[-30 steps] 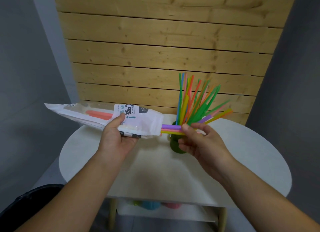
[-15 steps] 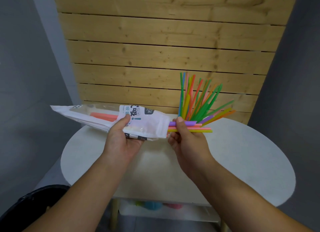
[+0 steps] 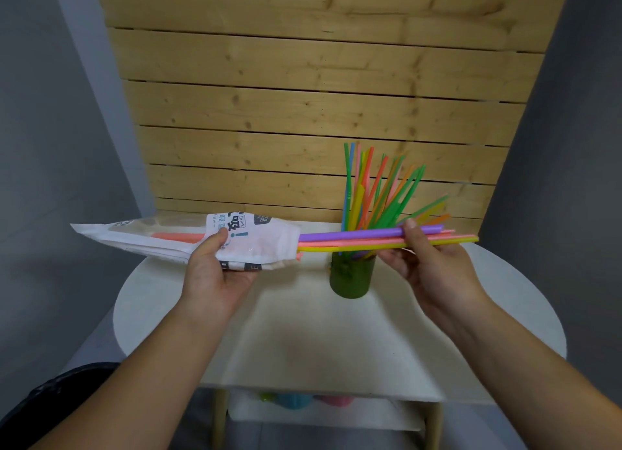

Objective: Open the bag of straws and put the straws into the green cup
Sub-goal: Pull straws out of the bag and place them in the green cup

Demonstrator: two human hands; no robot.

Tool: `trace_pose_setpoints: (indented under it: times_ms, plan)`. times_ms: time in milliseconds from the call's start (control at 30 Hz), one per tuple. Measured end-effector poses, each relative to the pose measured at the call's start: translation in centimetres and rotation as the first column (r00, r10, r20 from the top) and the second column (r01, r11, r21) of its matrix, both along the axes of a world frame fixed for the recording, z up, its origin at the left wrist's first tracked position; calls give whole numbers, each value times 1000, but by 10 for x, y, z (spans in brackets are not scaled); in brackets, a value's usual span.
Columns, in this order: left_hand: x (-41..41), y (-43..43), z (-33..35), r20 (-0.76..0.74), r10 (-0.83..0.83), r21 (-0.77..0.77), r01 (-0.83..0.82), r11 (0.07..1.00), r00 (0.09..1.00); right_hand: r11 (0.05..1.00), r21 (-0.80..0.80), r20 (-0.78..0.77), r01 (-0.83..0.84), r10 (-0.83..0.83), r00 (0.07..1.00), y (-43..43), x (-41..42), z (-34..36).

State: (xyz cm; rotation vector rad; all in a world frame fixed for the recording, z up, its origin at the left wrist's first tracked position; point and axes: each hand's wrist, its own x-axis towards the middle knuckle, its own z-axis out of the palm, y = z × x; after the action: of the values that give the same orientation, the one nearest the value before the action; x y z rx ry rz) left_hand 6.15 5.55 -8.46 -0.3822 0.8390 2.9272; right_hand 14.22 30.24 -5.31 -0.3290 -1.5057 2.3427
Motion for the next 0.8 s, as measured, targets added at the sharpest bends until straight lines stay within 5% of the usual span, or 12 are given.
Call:
trace_pose_setpoints:
  times_ms: [533, 800]
  plan:
    - [-4, -2, 1, 11, 33, 16, -33, 999, 999, 973, 102, -23, 205, -204, 979, 62, 5, 2]
    - [-2, 1, 1, -2, 3, -7, -3, 1000, 1000, 792, 525, -109, 312, -301, 947, 64, 13, 15]
